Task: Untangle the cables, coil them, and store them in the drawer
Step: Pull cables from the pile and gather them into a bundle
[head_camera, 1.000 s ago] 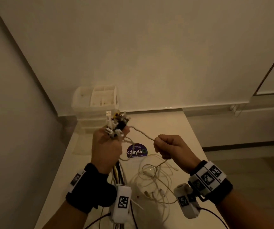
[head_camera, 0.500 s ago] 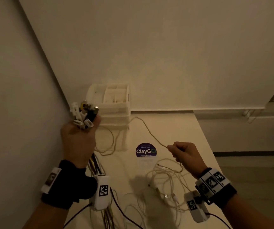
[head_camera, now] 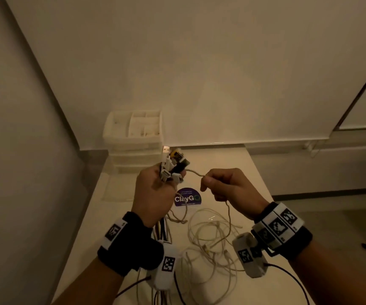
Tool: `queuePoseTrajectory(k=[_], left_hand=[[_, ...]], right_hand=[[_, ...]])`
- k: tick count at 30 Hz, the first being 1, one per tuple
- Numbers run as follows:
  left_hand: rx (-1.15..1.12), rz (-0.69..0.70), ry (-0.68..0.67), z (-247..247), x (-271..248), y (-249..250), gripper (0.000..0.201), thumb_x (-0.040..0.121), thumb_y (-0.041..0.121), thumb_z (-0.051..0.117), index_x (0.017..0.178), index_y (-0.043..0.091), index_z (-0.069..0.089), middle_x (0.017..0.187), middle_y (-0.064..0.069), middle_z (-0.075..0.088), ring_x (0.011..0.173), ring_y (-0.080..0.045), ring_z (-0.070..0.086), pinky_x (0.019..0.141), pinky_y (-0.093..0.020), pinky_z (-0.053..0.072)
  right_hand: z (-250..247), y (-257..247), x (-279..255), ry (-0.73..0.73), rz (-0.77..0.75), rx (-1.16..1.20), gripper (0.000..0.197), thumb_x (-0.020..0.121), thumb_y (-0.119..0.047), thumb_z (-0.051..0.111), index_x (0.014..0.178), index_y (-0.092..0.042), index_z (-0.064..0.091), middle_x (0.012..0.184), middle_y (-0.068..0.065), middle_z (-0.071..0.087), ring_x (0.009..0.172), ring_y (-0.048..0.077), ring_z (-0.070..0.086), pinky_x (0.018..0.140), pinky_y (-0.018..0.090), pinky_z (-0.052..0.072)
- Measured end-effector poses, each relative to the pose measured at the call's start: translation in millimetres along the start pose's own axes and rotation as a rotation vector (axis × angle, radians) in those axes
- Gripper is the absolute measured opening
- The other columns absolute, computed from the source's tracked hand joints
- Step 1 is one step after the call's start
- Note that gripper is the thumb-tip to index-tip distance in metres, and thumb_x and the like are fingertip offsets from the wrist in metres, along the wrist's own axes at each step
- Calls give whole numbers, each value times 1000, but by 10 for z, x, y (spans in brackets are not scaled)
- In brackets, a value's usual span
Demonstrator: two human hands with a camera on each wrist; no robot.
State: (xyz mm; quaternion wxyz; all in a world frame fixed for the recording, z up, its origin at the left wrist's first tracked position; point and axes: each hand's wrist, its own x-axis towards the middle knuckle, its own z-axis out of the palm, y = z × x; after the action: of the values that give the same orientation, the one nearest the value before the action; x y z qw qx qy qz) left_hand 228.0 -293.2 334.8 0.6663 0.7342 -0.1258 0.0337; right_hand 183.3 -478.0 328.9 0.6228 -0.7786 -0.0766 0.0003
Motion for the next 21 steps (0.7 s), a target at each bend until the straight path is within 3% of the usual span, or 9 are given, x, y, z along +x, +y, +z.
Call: queuePoseTrajectory(k=[2, 4, 6, 8, 10, 12, 14, 17, 21], left_hand=[[-44, 36, 74, -150, 49, 81, 17, 88, -9, 58, 79, 2, 66, 74, -12, 68, 61, -15, 66, 57, -27, 52], [5, 110, 171, -336, 92, 83, 25, 89, 9, 63, 68, -2, 57, 73, -36, 56, 65, -40, 55, 47, -34, 45], [16, 128, 200, -519, 131, 62, 44, 87, 35, 66, 63, 2, 49, 76, -43, 48, 74, -57, 47, 43, -25, 38], [26, 103, 225, -671, 139, 58, 61, 77, 59, 67, 65, 2, 49, 76, -45, 43, 73, -62, 44, 46, -28, 36], [-17, 118, 295, -790, 143, 63, 54, 77, 55, 69, 63, 9, 45, 68, -41, 39, 61, -57, 40, 47, -25, 35], [-102, 134, 362, -899, 158, 2, 40, 85, 26, 71, 61, 11, 43, 52, -16, 41, 42, -27, 45, 45, -19, 37], [-108, 150, 432, -1013, 159, -45, 27, 87, 0, 65, 64, 0, 51, 58, -6, 50, 45, -2, 54, 46, -16, 45], [-69, 140, 438, -1118, 106, -90, 26, 86, 17, 69, 67, 2, 59, 65, -16, 55, 57, -22, 60, 54, -33, 52], [-200, 8, 194, -1117, -4, -74, 30, 91, 11, 60, 64, 9, 46, 41, 5, 40, 34, -6, 30, 40, -13, 28]], right_hand=[[-40, 150, -52, 82, 24, -27, 29, 97, -12, 50, 78, 4, 64, 52, -10, 51, 52, 4, 41, 55, 21, 36], [-84, 338, -77, 178, 63, -45, 31, 96, -15, 53, 72, 1, 65, 53, -9, 47, 53, 9, 38, 56, 25, 34], [-107, 530, -95, 245, 99, -47, 30, 95, -13, 55, 69, -3, 66, 54, -3, 43, 54, 12, 35, 55, 26, 33], [-95, 679, -112, 270, 104, -65, 29, 93, -16, 59, 67, -9, 68, 56, 3, 41, 55, 16, 35, 53, 26, 31], [-53, 788, -132, 271, 108, -109, 28, 87, -29, 62, 66, -12, 68, 55, 6, 40, 55, 18, 34, 54, 26, 30], [-44, 894, -175, 285, 153, -154, 28, 86, -32, 63, 65, -14, 68, 54, 7, 39, 55, 20, 32, 55, 29, 28], [-64, 1018, -217, 300, 178, -187, 29, 91, -19, 63, 63, -14, 68, 54, 7, 43, 56, 20, 34, 56, 32, 31], [-19, 1056, -212, 315, 200, -261, 31, 93, -17, 61, 62, -13, 66, 54, 2, 47, 53, 12, 39, 58, 28, 35], [37, 854, -307, 363, 159, -281, 27, 95, -14, 56, 69, -11, 65, 53, -3, 45, 51, 8, 38, 55, 24, 34]])
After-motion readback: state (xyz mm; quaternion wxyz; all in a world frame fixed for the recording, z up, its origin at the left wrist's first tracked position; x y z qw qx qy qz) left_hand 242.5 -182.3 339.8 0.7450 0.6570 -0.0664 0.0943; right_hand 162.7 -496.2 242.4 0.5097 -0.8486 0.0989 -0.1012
